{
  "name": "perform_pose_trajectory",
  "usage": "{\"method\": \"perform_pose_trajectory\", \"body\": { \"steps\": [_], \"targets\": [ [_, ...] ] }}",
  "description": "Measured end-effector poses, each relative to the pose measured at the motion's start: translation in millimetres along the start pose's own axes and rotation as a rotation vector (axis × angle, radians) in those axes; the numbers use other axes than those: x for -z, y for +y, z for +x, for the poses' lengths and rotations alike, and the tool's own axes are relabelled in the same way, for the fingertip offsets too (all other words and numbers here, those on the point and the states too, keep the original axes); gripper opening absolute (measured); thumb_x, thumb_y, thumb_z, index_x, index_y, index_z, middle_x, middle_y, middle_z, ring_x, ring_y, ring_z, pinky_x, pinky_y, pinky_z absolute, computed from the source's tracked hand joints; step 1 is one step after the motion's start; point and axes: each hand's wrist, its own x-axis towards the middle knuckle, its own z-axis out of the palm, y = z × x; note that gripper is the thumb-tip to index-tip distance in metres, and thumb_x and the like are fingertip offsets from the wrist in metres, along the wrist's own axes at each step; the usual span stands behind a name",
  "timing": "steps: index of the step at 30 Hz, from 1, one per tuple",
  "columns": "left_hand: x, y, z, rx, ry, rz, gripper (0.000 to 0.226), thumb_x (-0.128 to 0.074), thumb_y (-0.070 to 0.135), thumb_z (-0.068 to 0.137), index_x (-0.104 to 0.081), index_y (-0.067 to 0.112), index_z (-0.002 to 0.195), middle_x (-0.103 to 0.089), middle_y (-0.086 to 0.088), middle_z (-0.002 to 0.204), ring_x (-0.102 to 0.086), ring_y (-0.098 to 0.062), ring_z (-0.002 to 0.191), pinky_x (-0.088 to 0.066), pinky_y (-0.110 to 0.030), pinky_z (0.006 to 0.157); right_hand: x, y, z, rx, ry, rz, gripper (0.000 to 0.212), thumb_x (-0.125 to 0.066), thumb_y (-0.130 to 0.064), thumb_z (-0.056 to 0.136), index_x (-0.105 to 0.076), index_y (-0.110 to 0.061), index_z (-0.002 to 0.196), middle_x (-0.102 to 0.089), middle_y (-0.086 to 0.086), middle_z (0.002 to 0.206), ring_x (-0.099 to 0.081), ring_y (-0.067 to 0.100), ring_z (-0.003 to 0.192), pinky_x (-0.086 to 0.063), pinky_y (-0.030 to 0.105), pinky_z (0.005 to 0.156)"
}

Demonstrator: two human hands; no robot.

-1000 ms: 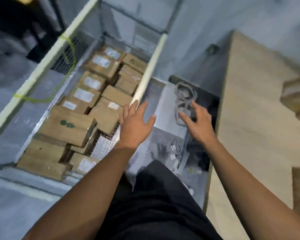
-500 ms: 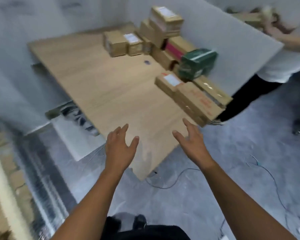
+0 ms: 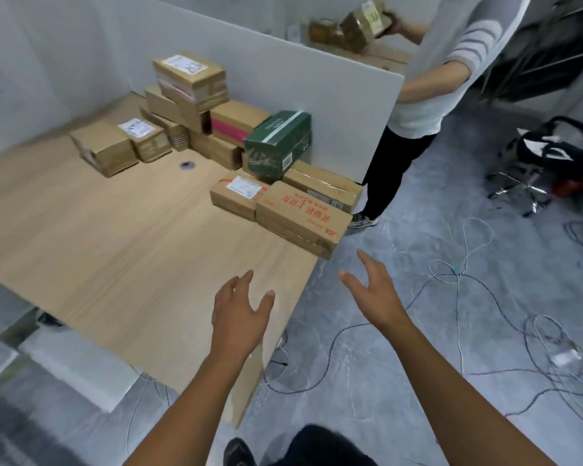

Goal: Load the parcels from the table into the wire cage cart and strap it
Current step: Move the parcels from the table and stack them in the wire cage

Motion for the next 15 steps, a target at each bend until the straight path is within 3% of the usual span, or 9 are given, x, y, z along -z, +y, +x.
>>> {"method": "perform_pose_trajectory", "body": {
  "steps": [5,8,11,15],
  "targets": [
    [-16,28,43,-0.003,-0.036,-0.069,0.066,-0.057,0.050,0.101,-0.035,0.027,0.159,-0.033,-0.008,0.163,-0.031,-0.026,0.150,-0.029,-0.044,0.123,15,-15,37,-0.008,-0.001,-0.042,0.073,-0.061,-0.051,0.100,-0.031,-0.029,0.162,-0.027,-0.001,0.168,-0.022,0.020,0.155,-0.024,0.043,0.126],
    [-37,46,70,0.027,-0.061,-0.171,0.076,-0.058,0.050,0.101,-0.021,0.030,0.164,-0.025,-0.007,0.166,-0.028,-0.025,0.152,-0.028,-0.041,0.122,25,-19,72,0.014,-0.001,-0.090,0.074,-0.062,-0.048,0.100,-0.028,-0.027,0.162,-0.028,0.002,0.167,-0.021,0.023,0.155,-0.023,0.043,0.125],
    [-64,60,105,0.149,-0.015,-0.325,0.091,-0.062,0.053,0.097,-0.003,0.036,0.165,-0.015,-0.005,0.170,-0.025,-0.024,0.154,-0.027,-0.041,0.120,34,-18,120,0.061,0.020,-0.141,0.077,-0.063,-0.046,0.100,-0.024,-0.027,0.164,-0.027,0.004,0.166,-0.019,0.024,0.155,-0.019,0.042,0.123],
    [-114,73,159,0.343,0.046,-0.439,0.106,-0.066,0.062,0.092,0.006,0.031,0.164,-0.011,-0.007,0.173,-0.016,-0.022,0.158,-0.027,-0.049,0.125,44,-13,216,0.097,-0.068,-0.189,0.079,-0.064,-0.048,0.099,-0.023,-0.028,0.164,-0.023,0.002,0.168,-0.015,0.022,0.156,-0.020,0.041,0.123]
  ]
}}
